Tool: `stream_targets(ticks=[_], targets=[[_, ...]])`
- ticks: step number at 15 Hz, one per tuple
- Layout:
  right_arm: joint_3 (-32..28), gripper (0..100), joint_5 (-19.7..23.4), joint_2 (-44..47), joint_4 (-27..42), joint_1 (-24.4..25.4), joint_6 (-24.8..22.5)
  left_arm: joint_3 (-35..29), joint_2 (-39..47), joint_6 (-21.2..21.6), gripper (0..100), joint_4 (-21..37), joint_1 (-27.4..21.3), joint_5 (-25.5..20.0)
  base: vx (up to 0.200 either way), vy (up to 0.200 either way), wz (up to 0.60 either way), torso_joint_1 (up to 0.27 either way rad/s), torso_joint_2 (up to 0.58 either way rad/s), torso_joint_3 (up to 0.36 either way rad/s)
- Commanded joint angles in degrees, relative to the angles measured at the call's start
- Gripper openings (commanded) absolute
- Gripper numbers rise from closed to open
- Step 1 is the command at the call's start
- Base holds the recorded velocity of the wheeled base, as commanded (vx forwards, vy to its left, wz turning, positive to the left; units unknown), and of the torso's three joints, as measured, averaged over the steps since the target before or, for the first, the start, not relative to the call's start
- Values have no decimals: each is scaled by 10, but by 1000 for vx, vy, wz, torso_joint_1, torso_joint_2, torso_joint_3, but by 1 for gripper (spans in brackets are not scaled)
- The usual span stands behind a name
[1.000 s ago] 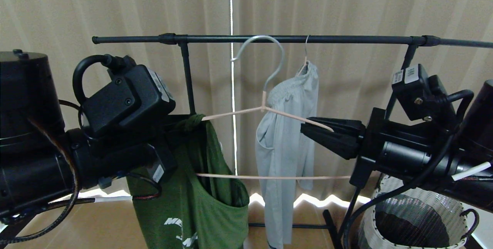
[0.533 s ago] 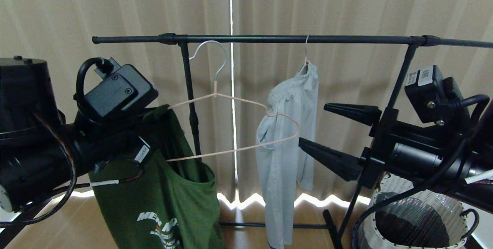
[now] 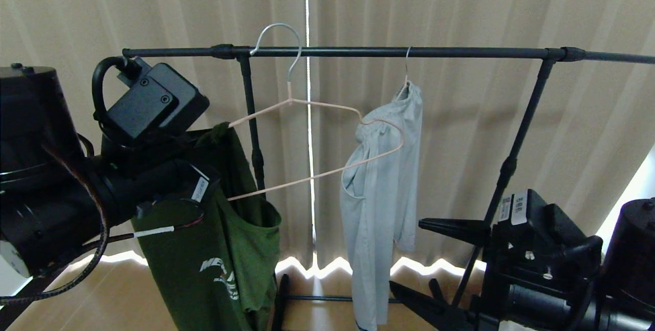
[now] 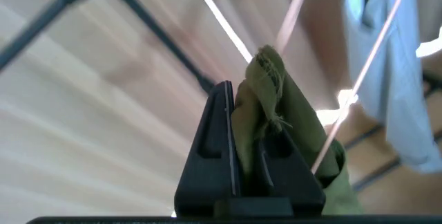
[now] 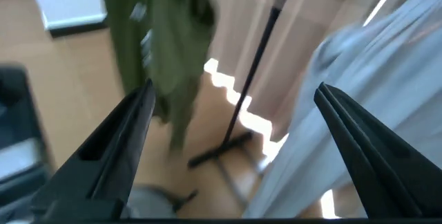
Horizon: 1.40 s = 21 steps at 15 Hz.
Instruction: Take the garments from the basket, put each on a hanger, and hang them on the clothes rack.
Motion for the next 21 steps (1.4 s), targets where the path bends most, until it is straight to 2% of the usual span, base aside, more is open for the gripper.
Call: stream_targets(ticks=[1,4,5,7,8,11,14,18,21], targets=[[-1,100,-30,26,0,36,21,-8,3,0,0,-8,-22,-1,0,0,0,0,0,0],[-18,100,-69,60,-11,45,58,-34,-3,0,0,-8,-40,-1,0,0,0,0,0,0],[-33,100,-85,86,-47,44,81,-46,-3,0,0,-8,-43,-1,0,0,0,0,0,0],[-52,100,-115,124,-99,44,83,-56,-4,0,0,-10,-50,-15,0,0,0,0,0,0],[-61,100,-120,132,-104,44,82,-57,-4,-1,0,-10,-52,-25,0,0,0,0,0,0],[-105,100,-125,141,-99,49,79,-56,-4,0,0,-10,-56,-37,0,0,0,0,0,0],[-163,100,-131,196,-89,44,78,-56,-3,0,0,-35,-65,-37,0,0,0,0,0,0],[-216,100,-134,241,-74,32,78,-57,-3,0,0,-37,-76,-37,0,0,0,0,0,0],[-219,100,-139,248,-54,32,78,-61,-4,0,0,-37,-76,-37,0,0,0,0,0,0]])
